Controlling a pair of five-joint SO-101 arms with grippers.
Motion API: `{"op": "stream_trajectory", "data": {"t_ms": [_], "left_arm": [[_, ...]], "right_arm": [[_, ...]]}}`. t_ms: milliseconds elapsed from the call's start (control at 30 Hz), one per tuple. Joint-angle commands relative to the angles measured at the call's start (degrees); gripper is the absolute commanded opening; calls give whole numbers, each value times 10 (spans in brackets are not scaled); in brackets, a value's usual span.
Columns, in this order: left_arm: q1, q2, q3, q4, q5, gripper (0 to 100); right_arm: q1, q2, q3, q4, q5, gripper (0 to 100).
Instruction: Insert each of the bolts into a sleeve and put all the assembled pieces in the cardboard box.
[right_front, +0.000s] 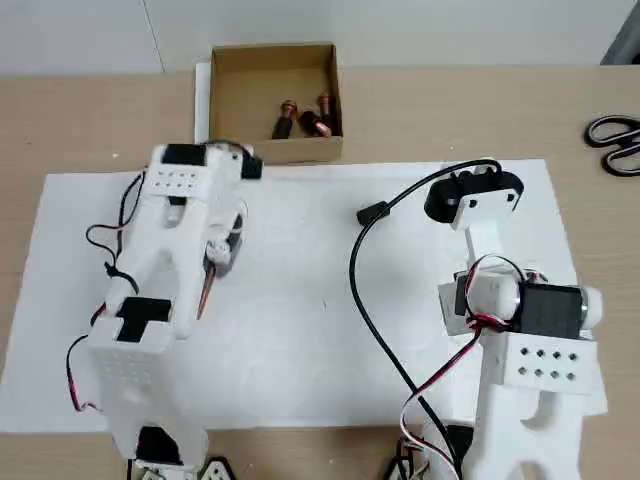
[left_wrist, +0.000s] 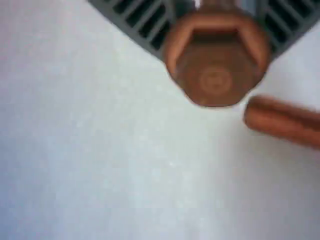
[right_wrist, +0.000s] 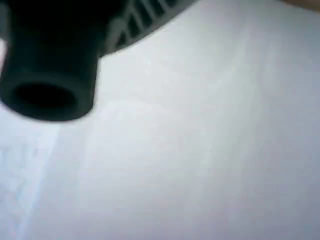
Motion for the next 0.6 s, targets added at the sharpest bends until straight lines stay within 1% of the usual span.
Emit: {"op": "stream_trajectory", "data": {"t_ms": [0,167,333,433,567], "left_arm": [[2,-41,-50,18,9,6],[21,-113,-72,17,29,6],[55,-208,-73,17,91,6],[76,-279,-73,14,132,6],[89,-369,-74,0,157,6]], "right_arm": [[4,-11,-6,-11,4,15],[5,-11,-29,-11,4,9],[4,-12,-69,-11,-4,3],[2,-13,-100,-10,-32,3],[0,-27,-114,-11,-107,3]]}}
